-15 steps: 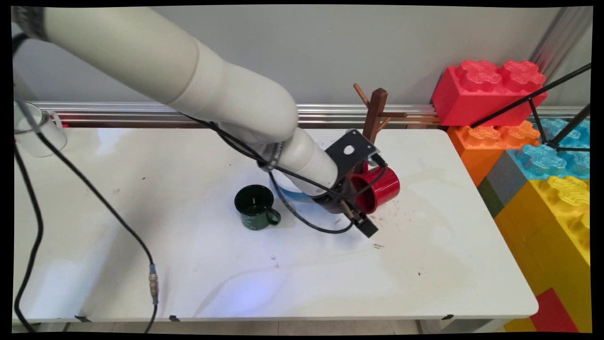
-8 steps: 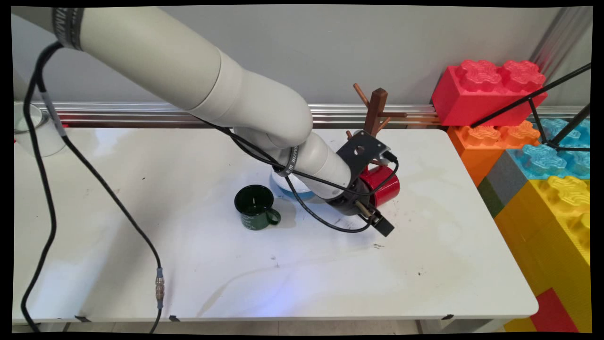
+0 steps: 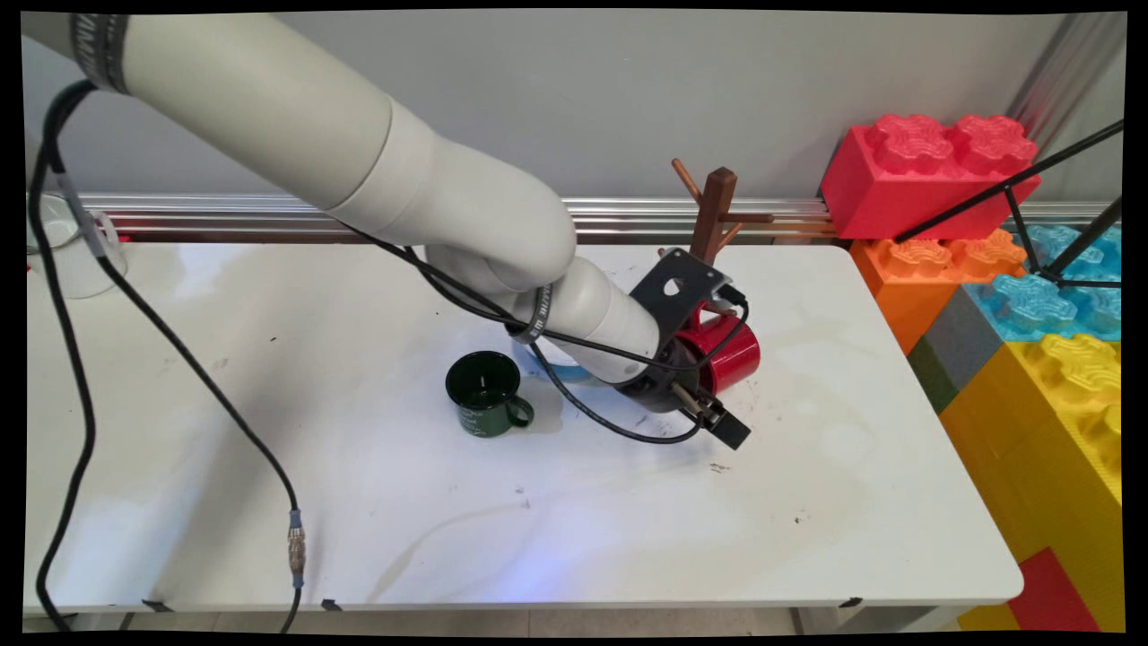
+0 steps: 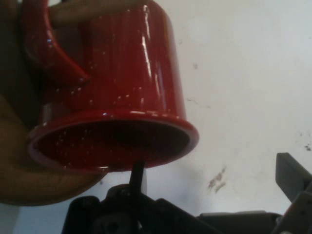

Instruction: Pick up the red mug from the rack

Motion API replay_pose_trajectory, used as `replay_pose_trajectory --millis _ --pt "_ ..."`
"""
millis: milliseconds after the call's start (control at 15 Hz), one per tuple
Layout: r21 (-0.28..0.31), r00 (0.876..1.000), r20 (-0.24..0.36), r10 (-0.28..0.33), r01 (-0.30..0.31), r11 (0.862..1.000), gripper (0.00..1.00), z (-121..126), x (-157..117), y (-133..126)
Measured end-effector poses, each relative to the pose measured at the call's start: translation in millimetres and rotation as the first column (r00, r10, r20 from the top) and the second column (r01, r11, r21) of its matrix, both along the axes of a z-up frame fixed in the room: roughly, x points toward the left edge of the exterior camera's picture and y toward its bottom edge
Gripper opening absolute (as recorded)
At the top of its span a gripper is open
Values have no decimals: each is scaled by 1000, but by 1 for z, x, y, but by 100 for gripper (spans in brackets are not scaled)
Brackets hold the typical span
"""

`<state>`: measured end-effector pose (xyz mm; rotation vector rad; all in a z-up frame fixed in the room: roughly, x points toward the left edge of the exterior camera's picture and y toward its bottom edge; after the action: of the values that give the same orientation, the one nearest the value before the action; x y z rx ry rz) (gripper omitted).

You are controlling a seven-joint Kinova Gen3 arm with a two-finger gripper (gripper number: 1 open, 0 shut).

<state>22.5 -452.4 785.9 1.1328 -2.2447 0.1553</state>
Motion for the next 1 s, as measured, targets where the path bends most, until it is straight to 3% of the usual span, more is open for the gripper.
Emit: replay_pose_trajectory --millis 400,1000 --pt "-51 999 -31 36 -38 998 100 0 14 2" --pt "-68 987 -131 91 -100 993 100 -9 30 8"
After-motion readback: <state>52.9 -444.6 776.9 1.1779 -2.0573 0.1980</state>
